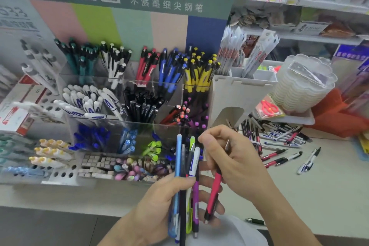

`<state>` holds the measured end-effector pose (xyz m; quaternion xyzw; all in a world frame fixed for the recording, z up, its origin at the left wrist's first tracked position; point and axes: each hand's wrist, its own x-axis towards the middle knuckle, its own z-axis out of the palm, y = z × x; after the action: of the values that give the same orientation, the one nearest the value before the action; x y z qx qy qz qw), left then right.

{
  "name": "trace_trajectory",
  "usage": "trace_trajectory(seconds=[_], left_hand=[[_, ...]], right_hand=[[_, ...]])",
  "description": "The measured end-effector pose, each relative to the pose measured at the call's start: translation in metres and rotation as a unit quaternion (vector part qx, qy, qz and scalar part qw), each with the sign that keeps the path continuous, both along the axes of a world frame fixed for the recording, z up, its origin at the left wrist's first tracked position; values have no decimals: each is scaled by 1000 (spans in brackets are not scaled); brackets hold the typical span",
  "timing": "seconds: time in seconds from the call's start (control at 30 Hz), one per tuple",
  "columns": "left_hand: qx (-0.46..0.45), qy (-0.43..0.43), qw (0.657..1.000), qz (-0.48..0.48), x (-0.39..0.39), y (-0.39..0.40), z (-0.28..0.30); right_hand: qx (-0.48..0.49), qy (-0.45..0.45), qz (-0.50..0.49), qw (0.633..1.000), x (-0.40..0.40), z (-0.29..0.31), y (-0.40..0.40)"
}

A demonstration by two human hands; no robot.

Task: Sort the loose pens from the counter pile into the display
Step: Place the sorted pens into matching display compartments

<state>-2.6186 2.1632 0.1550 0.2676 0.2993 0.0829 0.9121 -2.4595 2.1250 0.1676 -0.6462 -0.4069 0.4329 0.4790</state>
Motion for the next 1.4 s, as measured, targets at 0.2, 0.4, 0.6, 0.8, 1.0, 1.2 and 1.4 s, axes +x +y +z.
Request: trace_trajectory(seconds=[0.2,0.4,0.6,0.8,1.0,1.2,1.4], left_hand=[[-4,-30,999,-34,-10,4,-20],[62,52,997,11,-8,1,-26],[135,79,988,4,-7,1,-23],[117,18,993,24,-5,1,-26],[104,39,992,56,-7,2,-37],[259,105,959,-42,-1,0,-27],[236,100,964,69,-4,0,-23]], right_hand=[[-41,-140,29,989,-8,-8,-4],[-40,14,2,999,8,-4,-3],[-24,82,-27,996,23,3,-3],[74,173,-155,970,34,0,4],[40,93,-163,981,23,-11,-3],[76,35,-243,967,-20,-33,-3],[94,67,-168,979,-17,-35,3]])
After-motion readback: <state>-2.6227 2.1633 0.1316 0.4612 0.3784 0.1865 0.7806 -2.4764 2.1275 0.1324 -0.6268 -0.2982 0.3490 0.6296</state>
